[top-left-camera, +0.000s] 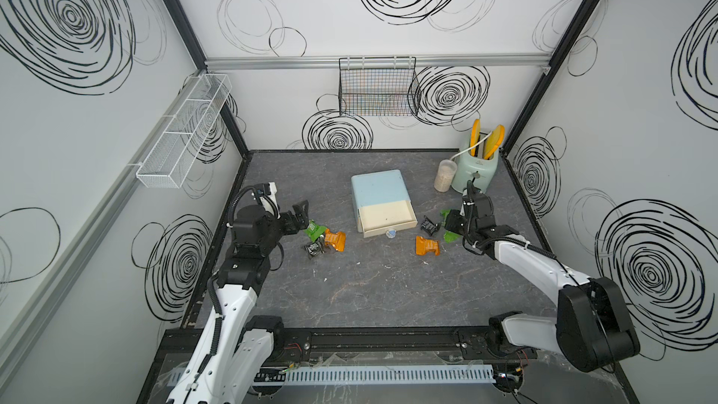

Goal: Place the cookies into the drawer by color
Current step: Pick up the cookie at the center of the board, then place the cookie in the drawer.

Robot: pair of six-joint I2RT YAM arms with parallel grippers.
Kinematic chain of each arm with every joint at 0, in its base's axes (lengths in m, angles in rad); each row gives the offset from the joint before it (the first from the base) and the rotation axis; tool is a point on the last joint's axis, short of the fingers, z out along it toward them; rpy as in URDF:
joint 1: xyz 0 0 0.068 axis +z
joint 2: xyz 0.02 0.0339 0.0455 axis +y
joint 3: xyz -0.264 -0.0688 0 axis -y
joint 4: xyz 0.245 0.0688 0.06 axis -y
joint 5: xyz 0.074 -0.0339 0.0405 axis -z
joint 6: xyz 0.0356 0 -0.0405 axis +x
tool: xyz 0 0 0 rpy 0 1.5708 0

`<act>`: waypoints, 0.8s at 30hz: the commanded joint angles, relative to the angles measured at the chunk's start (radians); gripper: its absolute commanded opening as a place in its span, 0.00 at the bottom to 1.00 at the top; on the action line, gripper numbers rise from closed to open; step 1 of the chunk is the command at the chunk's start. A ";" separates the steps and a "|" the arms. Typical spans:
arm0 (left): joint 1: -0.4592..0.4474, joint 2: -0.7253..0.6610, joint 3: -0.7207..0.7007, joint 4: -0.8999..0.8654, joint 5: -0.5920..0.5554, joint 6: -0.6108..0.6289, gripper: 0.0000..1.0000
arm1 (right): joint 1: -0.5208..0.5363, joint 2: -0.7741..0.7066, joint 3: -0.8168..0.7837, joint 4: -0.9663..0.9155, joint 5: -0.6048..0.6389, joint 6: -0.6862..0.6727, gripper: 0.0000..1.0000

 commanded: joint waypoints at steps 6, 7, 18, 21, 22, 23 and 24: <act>0.010 -0.009 -0.010 0.028 0.009 -0.011 0.98 | -0.021 -0.039 0.117 0.054 -0.228 -0.020 0.02; 0.010 -0.009 -0.010 0.028 0.010 -0.010 0.98 | -0.021 -0.034 0.134 0.058 -0.253 -0.014 0.01; 0.010 -0.010 -0.010 0.028 0.010 -0.012 0.98 | 0.052 0.068 0.255 0.164 -0.504 0.041 0.01; 0.010 -0.009 -0.011 0.028 0.011 -0.012 0.98 | 0.094 0.112 0.281 0.197 -0.533 0.038 0.01; 0.010 -0.009 -0.010 0.028 0.011 -0.012 0.98 | 0.105 0.126 0.286 0.207 -0.539 0.036 0.01; 0.010 -0.009 -0.010 0.027 0.011 -0.012 0.98 | 0.119 0.141 0.293 0.216 -0.542 0.032 0.01; 0.010 -0.009 -0.010 0.028 0.011 -0.012 0.98 | 0.133 0.158 0.299 0.223 -0.545 0.030 0.01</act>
